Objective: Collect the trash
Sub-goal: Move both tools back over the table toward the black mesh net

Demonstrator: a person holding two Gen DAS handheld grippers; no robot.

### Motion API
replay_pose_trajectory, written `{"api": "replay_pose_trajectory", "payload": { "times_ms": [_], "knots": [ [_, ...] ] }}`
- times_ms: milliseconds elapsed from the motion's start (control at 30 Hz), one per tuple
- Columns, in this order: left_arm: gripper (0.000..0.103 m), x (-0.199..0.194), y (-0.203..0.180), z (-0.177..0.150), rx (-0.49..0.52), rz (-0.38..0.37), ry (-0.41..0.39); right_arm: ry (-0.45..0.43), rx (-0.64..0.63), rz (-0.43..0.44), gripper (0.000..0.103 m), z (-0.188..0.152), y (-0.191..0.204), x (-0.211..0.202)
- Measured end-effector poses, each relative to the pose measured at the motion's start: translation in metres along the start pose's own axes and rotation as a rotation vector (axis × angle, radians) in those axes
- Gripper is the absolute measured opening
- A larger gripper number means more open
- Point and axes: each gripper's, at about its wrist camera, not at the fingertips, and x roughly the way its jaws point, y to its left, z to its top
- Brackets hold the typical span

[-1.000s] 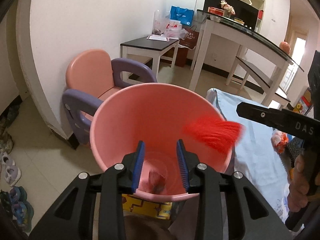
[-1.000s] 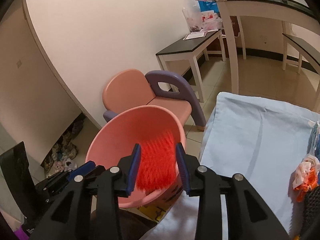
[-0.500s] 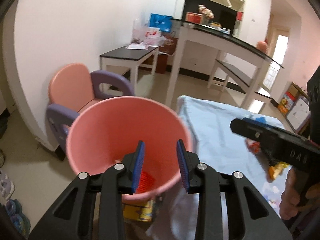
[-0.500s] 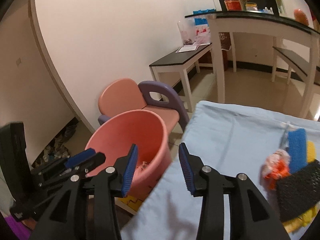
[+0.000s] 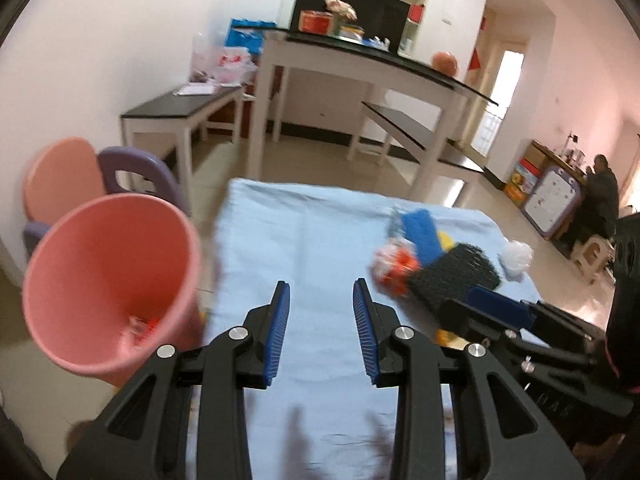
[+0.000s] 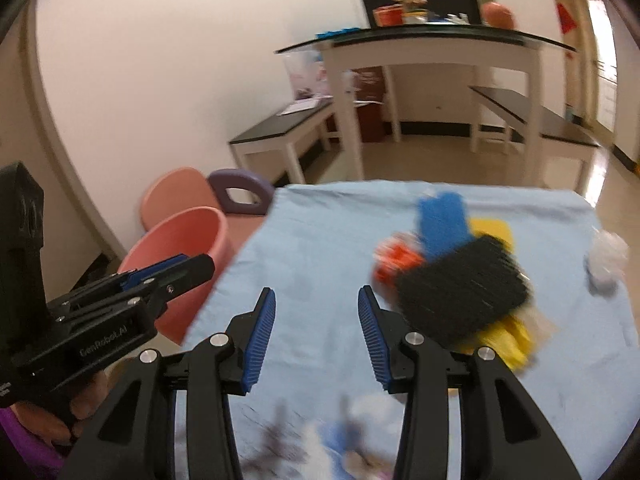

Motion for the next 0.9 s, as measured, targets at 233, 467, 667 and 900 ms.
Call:
{"api": "replay_pose_trajectory", "payload": {
  "times_ms": [233, 467, 667, 900],
  "knots": [
    [0.033, 0.026, -0.041, -0.013, 0.039, -0.039, 0.096, -0.007, 0.091, -0.060, 0.043, -0.011, -0.047, -0.018],
    [0.033, 0.033, -0.056, -0.023, 0.029, -0.020, 0.148, -0.033, 0.170, -0.099, 0.052, -0.018, -0.073, -0.030],
    [0.033, 0.044, -0.061, -0.032, -0.012, -0.087, 0.265, -0.044, 0.197, -0.074, 0.057, -0.020, -0.080, -0.035],
    [0.033, 0.031, -0.065, -0.030, -0.022, -0.136, 0.207, -0.045, 0.203, -0.053, 0.060, -0.021, -0.081, -0.036]
  ]
}}
